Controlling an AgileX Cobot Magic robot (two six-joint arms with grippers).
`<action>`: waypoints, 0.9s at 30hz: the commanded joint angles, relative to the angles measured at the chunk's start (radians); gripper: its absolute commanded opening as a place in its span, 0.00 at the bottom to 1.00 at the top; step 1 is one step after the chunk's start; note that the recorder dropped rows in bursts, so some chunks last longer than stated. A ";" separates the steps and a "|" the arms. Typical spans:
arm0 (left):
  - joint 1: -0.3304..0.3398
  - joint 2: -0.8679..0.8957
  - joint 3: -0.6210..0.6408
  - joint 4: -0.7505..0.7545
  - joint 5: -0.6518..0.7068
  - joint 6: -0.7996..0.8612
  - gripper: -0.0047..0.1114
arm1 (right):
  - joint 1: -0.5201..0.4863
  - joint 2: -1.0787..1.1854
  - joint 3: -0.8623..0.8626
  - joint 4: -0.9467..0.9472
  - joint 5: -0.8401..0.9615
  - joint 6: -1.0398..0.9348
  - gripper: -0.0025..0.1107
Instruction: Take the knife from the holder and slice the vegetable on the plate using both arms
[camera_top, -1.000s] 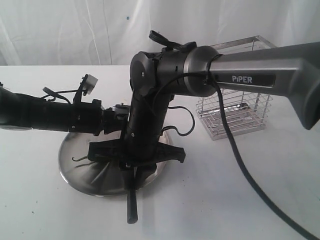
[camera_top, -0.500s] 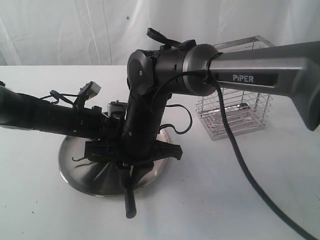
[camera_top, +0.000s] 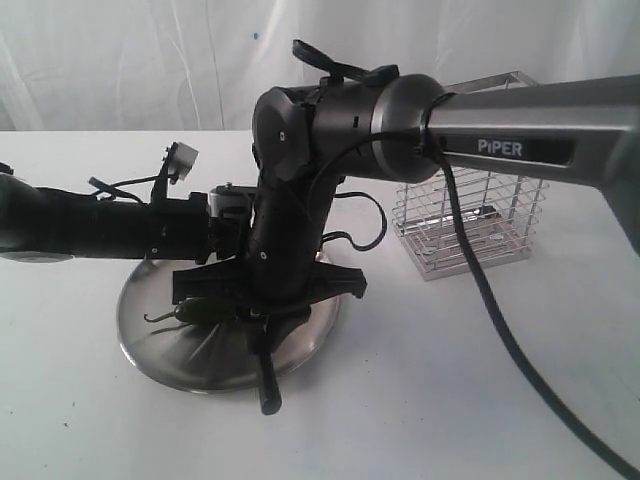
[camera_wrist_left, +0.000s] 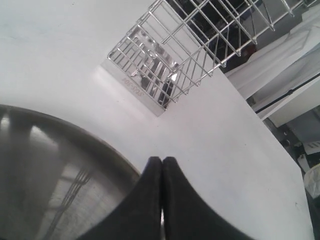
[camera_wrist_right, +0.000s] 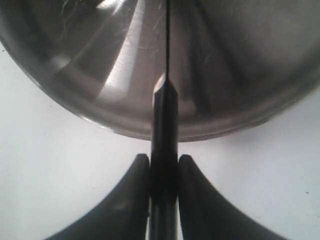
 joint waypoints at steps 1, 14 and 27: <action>0.012 -0.009 -0.007 -0.032 0.045 0.004 0.04 | 0.001 -0.030 -0.003 -0.057 0.024 0.010 0.02; 0.012 -0.009 -0.007 -0.029 0.043 -0.012 0.04 | 0.001 -0.011 -0.001 -0.031 0.044 0.010 0.02; 0.012 -0.009 -0.007 -0.024 0.041 -0.012 0.04 | 0.001 0.056 -0.001 -0.014 0.061 0.029 0.02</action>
